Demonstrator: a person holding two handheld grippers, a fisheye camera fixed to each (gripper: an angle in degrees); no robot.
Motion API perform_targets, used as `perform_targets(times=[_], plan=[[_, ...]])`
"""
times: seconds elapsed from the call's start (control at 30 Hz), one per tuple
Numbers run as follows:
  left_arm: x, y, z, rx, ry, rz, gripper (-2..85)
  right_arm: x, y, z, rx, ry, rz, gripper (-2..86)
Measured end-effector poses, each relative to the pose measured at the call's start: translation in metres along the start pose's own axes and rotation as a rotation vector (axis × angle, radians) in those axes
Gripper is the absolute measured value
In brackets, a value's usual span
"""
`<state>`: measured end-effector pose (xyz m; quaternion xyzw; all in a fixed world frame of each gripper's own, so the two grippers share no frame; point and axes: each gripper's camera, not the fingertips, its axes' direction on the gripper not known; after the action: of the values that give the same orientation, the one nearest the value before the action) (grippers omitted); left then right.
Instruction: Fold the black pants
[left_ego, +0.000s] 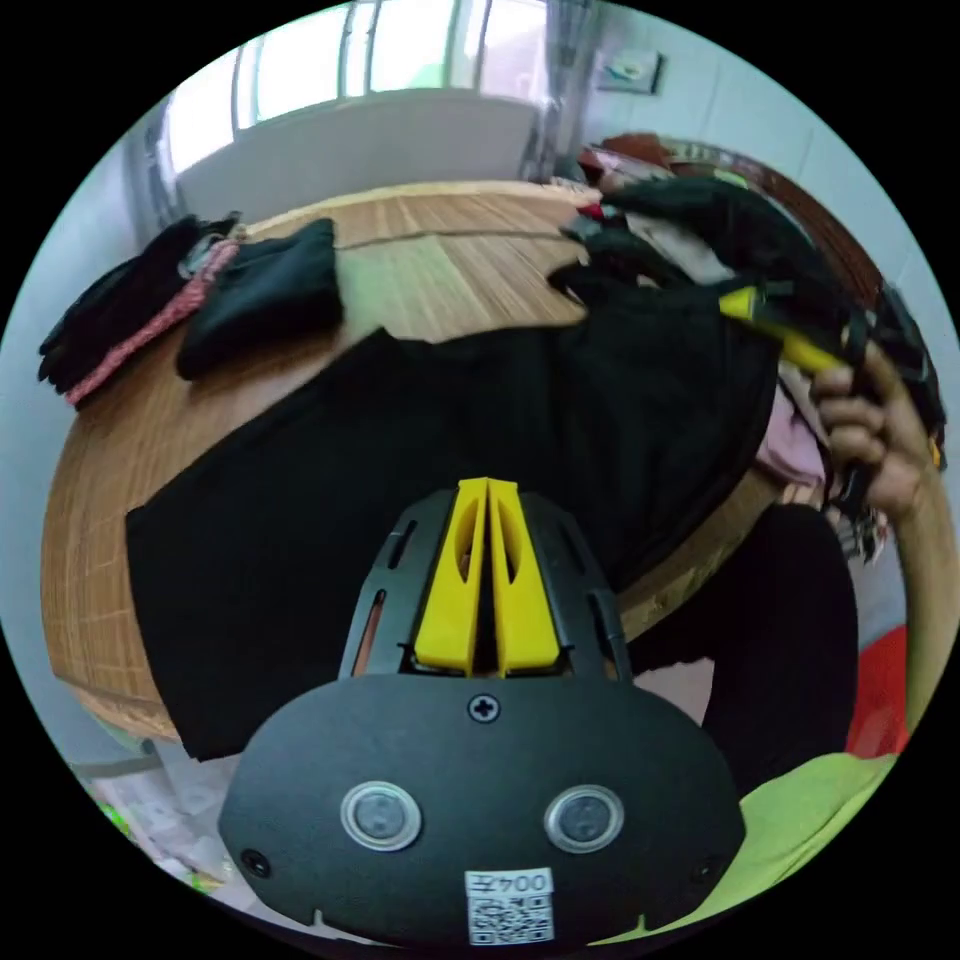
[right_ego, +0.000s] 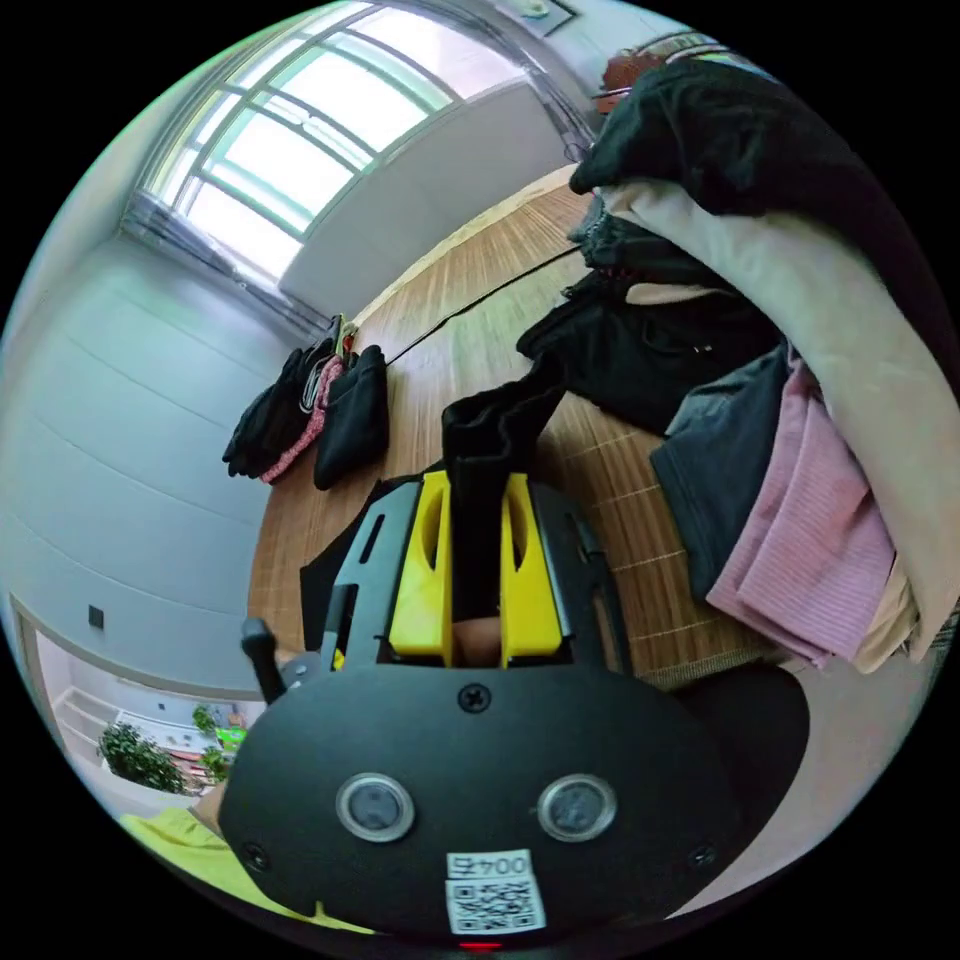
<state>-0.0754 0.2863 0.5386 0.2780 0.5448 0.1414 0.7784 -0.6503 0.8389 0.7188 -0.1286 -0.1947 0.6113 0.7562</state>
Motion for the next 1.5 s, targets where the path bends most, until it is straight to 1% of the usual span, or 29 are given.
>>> perform_targets(times=[0.03, 0.07, 0.1, 0.17, 0.23, 0.27, 0.33, 0.37, 0.4, 0.47, 0.5, 0.53, 0.57, 0.63, 0.67, 0.73, 0.77, 0.8, 0.83, 0.87, 0.9, 0.97, 1.07, 1.13, 1.17, 1.23, 1.37, 1.43, 1.5], plan=[[0.004, 0.002, 0.014, -0.047, 0.001, 0.026, 0.3, -0.014, -0.001, 0.000, -0.006, 0.011, -0.027, 7.5], [0.005, 0.011, 0.022, 0.002, -0.033, 0.037, 0.3, -0.020, -0.001, -0.001, -0.008, 0.014, -0.039, 7.5], [0.001, 0.016, 0.025, 0.001, -0.043, 0.032, 0.2, -0.033, -0.002, -0.002, -0.010, 0.013, -0.061, 7.5], [-0.019, 0.023, 0.024, 0.009, -0.004, -0.031, 0.2, -0.053, -0.002, -0.005, -0.012, 0.001, -0.094, 7.5], [-0.047, 0.034, 0.018, 0.059, 0.040, -0.122, 0.2, -0.087, 0.002, -0.009, -0.008, 0.002, -0.163, 7.5], [-0.066, 0.043, 0.019, 0.077, 0.074, -0.165, 0.1, -0.097, 0.004, -0.010, -0.005, 0.005, -0.184, 7.5], [-0.094, 0.055, 0.037, 0.022, 0.184, -0.212, 0.1, -0.145, 0.014, -0.010, 0.005, 0.005, -0.277, 7.5], [-0.114, 0.066, 0.046, 0.031, 0.260, -0.267, 0.1, -0.159, 0.018, -0.009, 0.007, 0.006, -0.306, 7.5], [-0.135, 0.079, 0.050, 0.059, 0.324, -0.330, 0.1, -0.187, 0.028, -0.006, 0.009, 0.013, -0.368, 7.5], [-0.169, 0.098, 0.048, 0.096, 0.384, -0.430, 0.1, -0.232, 0.049, 0.002, 0.027, 0.032, -0.477, 7.5], [-0.195, 0.115, 0.038, 0.148, 0.396, -0.501, 0.1, -0.262, 0.068, 0.010, 0.045, 0.060, -0.560, 7.6], [-0.210, 0.125, 0.032, 0.179, 0.402, -0.539, 0.1, -0.291, 0.089, 0.020, 0.064, 0.094, -0.650, 7.6], [-0.241, 0.146, 0.021, 0.227, 0.414, -0.615, 0.1, -0.304, 0.101, 0.027, 0.070, 0.111, -0.697, 7.6], [-0.296, 0.184, 0.008, 0.279, 0.416, -0.751, 0.1, -0.348, 0.154, 0.064, 0.076, 0.165, -0.875, 7.5], [-0.332, 0.210, 0.004, 0.314, 0.431, -0.815, 0.1, -0.356, 0.167, 0.075, 0.068, 0.174, -0.910, 7.5], [-0.379, 0.244, 0.008, 0.307, 0.435, -0.882, 0.1, -0.378, 0.224, 0.121, 0.037, 0.183, -1.035, 7.3], [-0.406, 0.264, 0.018, 0.286, 0.475, -0.922, 0.1, -0.380, 0.237, 0.134, 0.027, 0.183, -1.065, 7.3], [-0.429, 0.282, 0.033, 0.277, 0.580, -0.949, 0.1, -0.381, 0.262, 0.162, -0.020, 0.182, -1.139, 7.2], [-0.438, 0.291, 0.042, 0.272, 0.638, -0.970, 0.1, -0.379, 0.282, 0.191, -0.101, 0.207, -1.193, 7.2], [-0.454, 0.307, 0.059, 0.217, 0.700, -1.035, 0.2, -0.377, 0.290, 0.202, -0.141, 0.222, -1.204, 7.1], [-0.463, 0.318, 0.067, 0.261, 0.780, -1.013, 0.2, -0.373, 0.299, 0.211, -0.173, 0.199, -1.221, 7.0], [-0.472, 0.330, 0.072, 0.286, 0.841, -1.021, 0.3, -0.371, 0.300, 0.201, -0.140, 0.184, -1.197, 6.3], [-0.477, 0.339, 0.071, 0.283, 0.800, -1.013, 0.5, -0.356, 0.279, 0.167, -0.093, 0.093, -1.117, 3.9], [-0.479, 0.343, 0.069, 0.293, 0.797, -1.015, 0.8, -0.323, 0.247, 0.146, -0.093, 0.080, -0.947, 0.7], [-0.481, 0.346, 0.067, 0.311, 0.794, -1.021, 1.2, -0.312, 0.238, 0.142, -0.101, 0.077, -0.898, 0.4], [-0.482, 0.350, 0.064, 0.336, 0.780, -1.015, 2.0, -0.260, 0.212, 0.130, -0.148, 0.070, -0.701, -0.4], [-0.484, 0.357, 0.060, 0.384, 0.809, -1.004, 6.5, -0.193, 0.206, 0.108, -0.159, 0.073, -0.541, -0.7], [-0.483, 0.361, 0.059, 0.433, 0.855, -1.000, 10.2, -0.161, 0.214, 0.096, -0.167, 0.091, -0.478, -0.7], [-0.482, 0.366, 0.058, 0.528, 0.962, -1.002, 14.3, -0.140, 0.220, 0.088, -0.178, 0.083, -0.423, -0.7]])
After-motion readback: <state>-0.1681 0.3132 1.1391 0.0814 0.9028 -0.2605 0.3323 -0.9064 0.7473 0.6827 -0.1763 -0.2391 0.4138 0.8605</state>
